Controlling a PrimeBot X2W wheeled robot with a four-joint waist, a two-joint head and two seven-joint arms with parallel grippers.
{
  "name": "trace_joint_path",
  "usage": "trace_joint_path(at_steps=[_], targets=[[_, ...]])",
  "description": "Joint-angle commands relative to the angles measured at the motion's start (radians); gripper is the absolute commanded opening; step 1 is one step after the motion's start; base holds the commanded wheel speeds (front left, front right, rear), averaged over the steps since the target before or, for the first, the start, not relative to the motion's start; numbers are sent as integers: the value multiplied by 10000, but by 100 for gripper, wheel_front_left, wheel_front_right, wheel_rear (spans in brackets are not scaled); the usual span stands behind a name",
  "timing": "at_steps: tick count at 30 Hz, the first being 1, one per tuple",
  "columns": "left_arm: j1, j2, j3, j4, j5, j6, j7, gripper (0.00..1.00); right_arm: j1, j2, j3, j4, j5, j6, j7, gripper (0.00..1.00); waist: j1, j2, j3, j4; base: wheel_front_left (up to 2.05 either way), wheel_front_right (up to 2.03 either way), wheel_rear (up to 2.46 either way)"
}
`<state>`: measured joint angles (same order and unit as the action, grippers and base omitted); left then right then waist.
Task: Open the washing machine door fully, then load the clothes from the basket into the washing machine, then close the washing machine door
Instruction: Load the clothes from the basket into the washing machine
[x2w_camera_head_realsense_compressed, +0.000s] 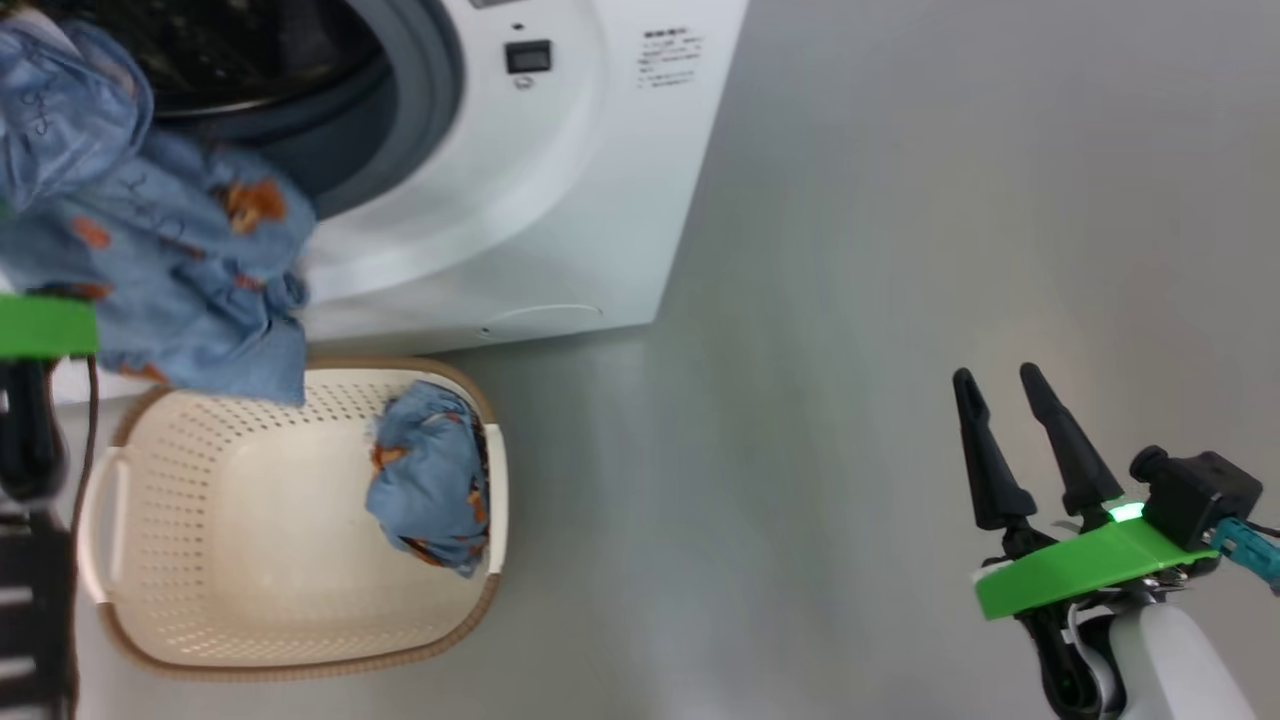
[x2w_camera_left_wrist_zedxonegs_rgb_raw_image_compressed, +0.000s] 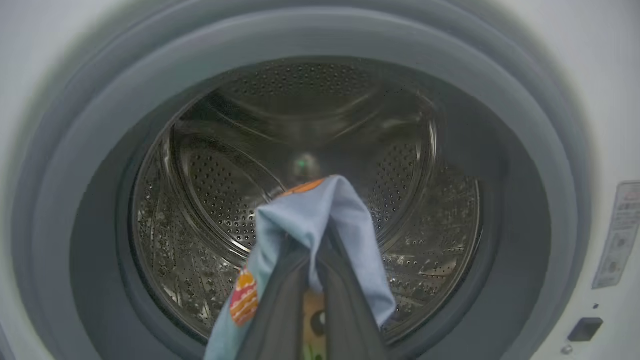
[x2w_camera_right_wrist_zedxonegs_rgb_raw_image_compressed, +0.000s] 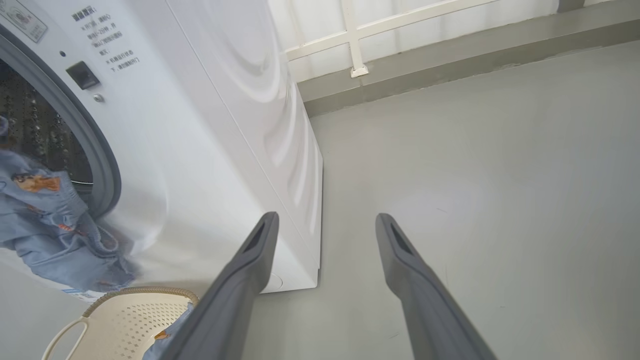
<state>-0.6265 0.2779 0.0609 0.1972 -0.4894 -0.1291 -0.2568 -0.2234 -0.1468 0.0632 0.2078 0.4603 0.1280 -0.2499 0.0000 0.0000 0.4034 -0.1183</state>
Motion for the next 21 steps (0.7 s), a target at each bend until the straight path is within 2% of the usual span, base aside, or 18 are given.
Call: trace_joint_path(at_steps=[1, 7, 21], targets=[[-542, 600, 80, 377, 59, -15, -49, 0, -107, 38, 296, -244, -117, 27, -118, 100, 0, 0, 372, -353, 0, 0, 0], [-2257, 1060, -613, 3255, -121, -15, -49, 0, -404, 241, 542, -294, -116, 27, -118, 100, 0, 0, 938, -812, 0, 0, 0], [-4583, 1862, -2347, 7614, -736, -15, 13, 0, -651, 472, 909, -412, -131, 27, -118, 100, 0, 0, 1518, -1452, 0, 0, 0]])
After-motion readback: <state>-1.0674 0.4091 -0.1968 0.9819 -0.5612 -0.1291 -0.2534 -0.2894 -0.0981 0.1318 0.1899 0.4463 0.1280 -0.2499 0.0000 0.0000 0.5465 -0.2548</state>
